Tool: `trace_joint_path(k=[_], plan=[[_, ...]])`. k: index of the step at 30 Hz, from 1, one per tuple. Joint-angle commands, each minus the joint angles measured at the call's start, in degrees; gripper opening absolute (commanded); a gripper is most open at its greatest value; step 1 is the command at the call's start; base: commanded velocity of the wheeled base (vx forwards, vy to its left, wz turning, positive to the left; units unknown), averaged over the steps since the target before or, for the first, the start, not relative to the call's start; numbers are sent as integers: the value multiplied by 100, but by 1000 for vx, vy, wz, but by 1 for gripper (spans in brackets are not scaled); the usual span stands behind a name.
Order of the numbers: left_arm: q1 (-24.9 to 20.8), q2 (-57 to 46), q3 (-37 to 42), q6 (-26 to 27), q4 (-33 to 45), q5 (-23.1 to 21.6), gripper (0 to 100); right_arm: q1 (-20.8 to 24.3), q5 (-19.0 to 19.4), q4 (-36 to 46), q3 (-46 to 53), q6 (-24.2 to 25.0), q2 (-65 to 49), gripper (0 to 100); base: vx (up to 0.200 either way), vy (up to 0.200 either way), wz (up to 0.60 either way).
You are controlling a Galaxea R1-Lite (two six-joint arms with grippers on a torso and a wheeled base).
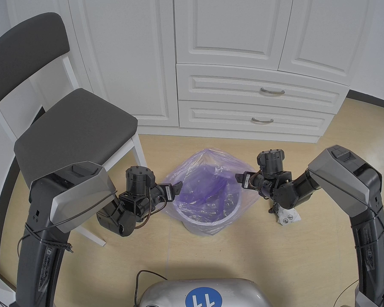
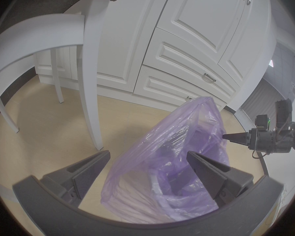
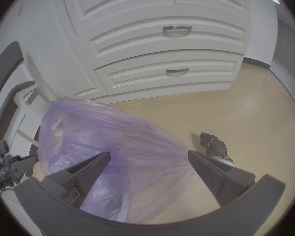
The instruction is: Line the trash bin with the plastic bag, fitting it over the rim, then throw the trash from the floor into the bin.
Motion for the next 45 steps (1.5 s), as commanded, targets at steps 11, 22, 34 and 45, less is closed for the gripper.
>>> trace_joint_path(k=[11,22,34,45], plan=[[82,582,-1056,-276,474,591,100,-54,1,63,-1073,498,856,100,0,0,0],[205,802,-1653,-495,624,854,100,-133,1,19,-1556,990,883,100,0,0,0],[197,1233,-2321,-522,650,1206,100,-159,18,72,-2224,1219,1419,100,0,0,0],[205,1523,-2963,-548,993,1346,100,-247,18,99,-3024,1272,1946,100,0,0,0]])
